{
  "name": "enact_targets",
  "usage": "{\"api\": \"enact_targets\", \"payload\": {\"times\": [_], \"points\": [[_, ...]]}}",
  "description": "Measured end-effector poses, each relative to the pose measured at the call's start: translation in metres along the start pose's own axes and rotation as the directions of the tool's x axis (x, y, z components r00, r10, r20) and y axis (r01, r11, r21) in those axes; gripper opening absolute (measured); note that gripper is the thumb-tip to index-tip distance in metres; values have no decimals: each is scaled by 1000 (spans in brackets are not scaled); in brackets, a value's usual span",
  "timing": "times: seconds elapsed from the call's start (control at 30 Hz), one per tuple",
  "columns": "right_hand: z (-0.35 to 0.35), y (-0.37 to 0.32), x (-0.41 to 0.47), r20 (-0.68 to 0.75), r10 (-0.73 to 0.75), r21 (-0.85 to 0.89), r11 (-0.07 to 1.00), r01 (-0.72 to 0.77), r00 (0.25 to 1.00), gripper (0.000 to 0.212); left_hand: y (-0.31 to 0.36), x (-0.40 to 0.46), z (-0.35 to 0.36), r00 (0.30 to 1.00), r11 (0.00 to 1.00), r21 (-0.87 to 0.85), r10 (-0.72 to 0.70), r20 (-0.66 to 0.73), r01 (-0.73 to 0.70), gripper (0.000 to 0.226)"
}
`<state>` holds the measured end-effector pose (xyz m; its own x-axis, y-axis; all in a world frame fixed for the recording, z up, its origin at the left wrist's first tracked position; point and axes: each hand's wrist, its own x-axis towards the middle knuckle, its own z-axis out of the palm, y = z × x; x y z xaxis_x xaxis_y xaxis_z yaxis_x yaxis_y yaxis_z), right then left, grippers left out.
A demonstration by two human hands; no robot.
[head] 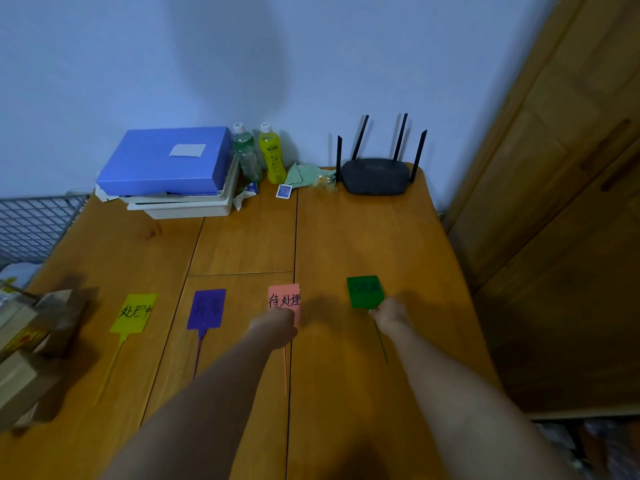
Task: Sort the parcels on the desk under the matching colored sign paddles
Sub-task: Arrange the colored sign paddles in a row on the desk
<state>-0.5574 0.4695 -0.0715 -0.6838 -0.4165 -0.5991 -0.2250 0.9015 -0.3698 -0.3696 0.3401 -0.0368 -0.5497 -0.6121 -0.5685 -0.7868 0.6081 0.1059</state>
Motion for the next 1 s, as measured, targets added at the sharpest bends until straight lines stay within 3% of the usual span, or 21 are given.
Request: {"api": "enact_targets", "payload": {"times": [0.1,0.33,0.43,0.7,1.0], "points": [[-4,2,-11,13,16,-111,994,-14,1000,20,-5,-3,-4,1000,1000,13,2,-2,-1,31],[-11,-37,-32,-8,-49,-190,981,46,999,13,-37,-20,-29,998,999,-8,44,-49,-45,30],[-5,-70,-49,-8,-92,-277,957,86,996,26,-65,-33,-44,996,999,-1,35,-87,-35,28],[64,-176,-126,15,-240,-384,895,228,971,20,-200,-77,-70,993,990,140,-13,-115,29,32],[138,-291,-198,55,-391,-438,818,374,919,29,-340,-118,-103,979,982,182,-17,-201,54,28]]}}
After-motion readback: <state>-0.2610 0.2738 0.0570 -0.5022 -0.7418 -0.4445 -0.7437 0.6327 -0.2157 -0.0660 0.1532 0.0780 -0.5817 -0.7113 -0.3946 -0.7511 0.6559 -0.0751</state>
